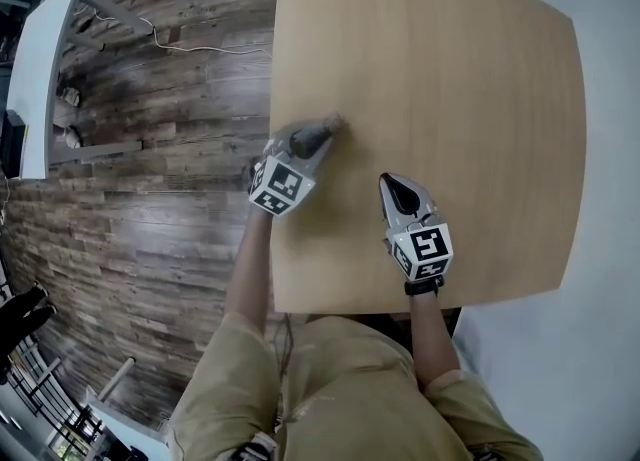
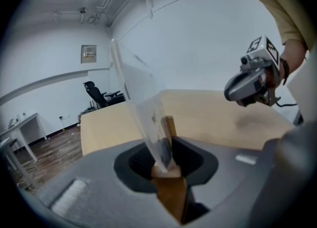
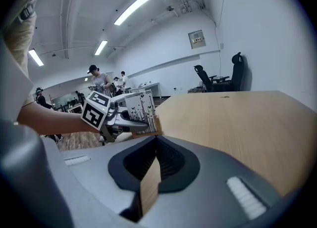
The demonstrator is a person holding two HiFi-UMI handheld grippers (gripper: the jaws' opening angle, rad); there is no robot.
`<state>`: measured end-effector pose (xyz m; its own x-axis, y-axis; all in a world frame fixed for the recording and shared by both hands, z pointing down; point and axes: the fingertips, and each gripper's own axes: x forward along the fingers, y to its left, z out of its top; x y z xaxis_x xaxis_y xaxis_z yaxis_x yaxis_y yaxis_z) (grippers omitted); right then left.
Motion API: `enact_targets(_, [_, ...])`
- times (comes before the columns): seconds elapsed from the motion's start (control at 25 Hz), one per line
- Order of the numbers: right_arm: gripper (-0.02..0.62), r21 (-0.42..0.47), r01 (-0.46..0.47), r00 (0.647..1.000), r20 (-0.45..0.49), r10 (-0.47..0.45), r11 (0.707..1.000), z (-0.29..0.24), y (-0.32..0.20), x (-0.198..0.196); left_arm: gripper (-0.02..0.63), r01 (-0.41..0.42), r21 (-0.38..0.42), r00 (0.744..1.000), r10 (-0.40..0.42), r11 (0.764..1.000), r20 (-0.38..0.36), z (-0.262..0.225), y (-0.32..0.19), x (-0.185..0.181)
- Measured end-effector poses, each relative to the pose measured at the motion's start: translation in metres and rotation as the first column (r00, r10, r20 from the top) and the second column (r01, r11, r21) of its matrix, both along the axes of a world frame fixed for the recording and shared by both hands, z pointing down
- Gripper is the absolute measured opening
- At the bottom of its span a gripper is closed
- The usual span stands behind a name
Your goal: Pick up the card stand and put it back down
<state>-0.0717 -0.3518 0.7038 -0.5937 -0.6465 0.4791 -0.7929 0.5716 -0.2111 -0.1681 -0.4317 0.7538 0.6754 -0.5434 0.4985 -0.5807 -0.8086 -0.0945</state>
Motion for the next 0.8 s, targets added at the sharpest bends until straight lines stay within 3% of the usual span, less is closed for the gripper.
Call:
enact_targets(0.24, [0.003, 0.018, 0.032, 0.999, -0.041, -0.032, 0.999, -0.005, 0.012, -0.003, 0.094, -0.189, -0.034, 0.982, 0.189, 0.981, -0.007, 0.013, 0.023, 0.019])
enact_targets(0.36, [0.003, 0.022, 0.031, 0.999, -0.028, -0.031, 0.999, -0.012, 0.018, -0.005, 0.100, -0.215, -0.058, 0.977, 0.215, 0.975, -0.001, 0.016, 0.026, 0.019])
enact_targets(0.4, [0.003, 0.024, 0.033, 0.999, -0.022, -0.033, 0.999, -0.014, 0.020, -0.006, 0.128, -0.195, -0.074, 0.981, 0.196, 0.978, -0.005, 0.016, 0.024, 0.018])
enact_targets(0.48, [0.003, 0.029, 0.043, 0.999, -0.011, -0.043, 0.999, -0.019, 0.028, -0.006, 0.312, -0.128, -0.115, 0.992, 0.125, 0.985, -0.034, 0.012, 0.022, 0.012])
enact_targets(0.64, [0.003, 0.044, 0.032, 0.999, -0.006, -0.031, 0.999, -0.042, 0.055, 0.008, 0.360, 0.099, -0.139, 0.984, -0.118, 0.985, -0.136, -0.023, 0.034, -0.009])
enact_targets(0.8, [0.003, 0.074, -0.017, 0.999, -0.026, 0.018, 0.997, -0.070, 0.084, 0.035, 0.362, 0.303, -0.023, 0.952, -0.304, 0.953, -0.040, -0.080, 0.077, -0.035])
